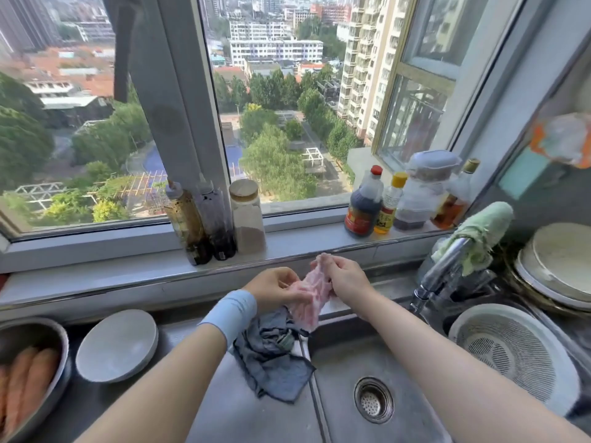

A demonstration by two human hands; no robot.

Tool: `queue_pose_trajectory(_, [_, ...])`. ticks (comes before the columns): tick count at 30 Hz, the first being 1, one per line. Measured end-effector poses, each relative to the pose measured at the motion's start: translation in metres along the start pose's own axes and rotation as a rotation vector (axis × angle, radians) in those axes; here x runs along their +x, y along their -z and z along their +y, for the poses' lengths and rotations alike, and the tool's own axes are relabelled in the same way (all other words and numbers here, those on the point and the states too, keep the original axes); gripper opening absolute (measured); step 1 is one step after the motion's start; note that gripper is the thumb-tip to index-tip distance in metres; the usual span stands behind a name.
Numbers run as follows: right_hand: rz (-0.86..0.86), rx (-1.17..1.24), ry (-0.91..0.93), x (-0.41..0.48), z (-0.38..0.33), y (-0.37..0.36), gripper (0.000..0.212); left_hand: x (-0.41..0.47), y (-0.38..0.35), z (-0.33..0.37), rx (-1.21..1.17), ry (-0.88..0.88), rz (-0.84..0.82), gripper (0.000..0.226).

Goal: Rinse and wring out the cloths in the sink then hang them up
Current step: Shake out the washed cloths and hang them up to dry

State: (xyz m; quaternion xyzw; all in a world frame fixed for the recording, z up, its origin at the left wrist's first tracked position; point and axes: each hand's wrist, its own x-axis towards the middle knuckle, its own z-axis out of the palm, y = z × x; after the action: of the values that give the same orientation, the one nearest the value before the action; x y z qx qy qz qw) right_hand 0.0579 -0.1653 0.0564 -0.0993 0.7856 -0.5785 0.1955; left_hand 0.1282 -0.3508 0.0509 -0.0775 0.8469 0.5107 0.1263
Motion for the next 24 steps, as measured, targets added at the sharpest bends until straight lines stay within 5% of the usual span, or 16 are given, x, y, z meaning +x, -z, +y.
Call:
queue_pose_trajectory(3, [0.059,-0.069,0.046,-0.014,-0.014,0.031,0.04,-0.001,-0.011,0.028,0.21,-0.057,-0.014,0.018])
queue_pose_trajectory(6, [0.074,-0.104,0.047,-0.026,-0.022,0.057,0.042,-0.003,-0.021,0.058,0.427,-0.033,-0.02,0.037])
queue_pose_trajectory(10, [-0.231,0.145,0.013,-0.047,-0.039,0.087,0.026,-0.011,-0.046,0.105,0.025,-0.202,-0.037,0.06])
queue_pose_trajectory(12, [-0.31,0.126,0.04,-0.056,-0.046,0.103,0.048,-0.011,-0.055,0.126,0.097,-0.287,0.094,0.05])
queue_pose_trajectory(15, [-0.155,-0.071,0.068,-0.067,-0.054,0.123,0.054,-0.013,-0.062,0.147,0.089,-0.291,0.152,0.035])
queue_pose_trajectory(18, [0.065,-0.334,0.169,-0.075,-0.061,0.146,0.019,-0.016,-0.065,0.161,0.095,-0.202,0.106,0.029])
queue_pose_trajectory(24, [0.099,-0.242,0.246,-0.082,-0.076,0.176,0.006,-0.019,-0.058,0.17,-0.153,-0.086,0.089,0.025])
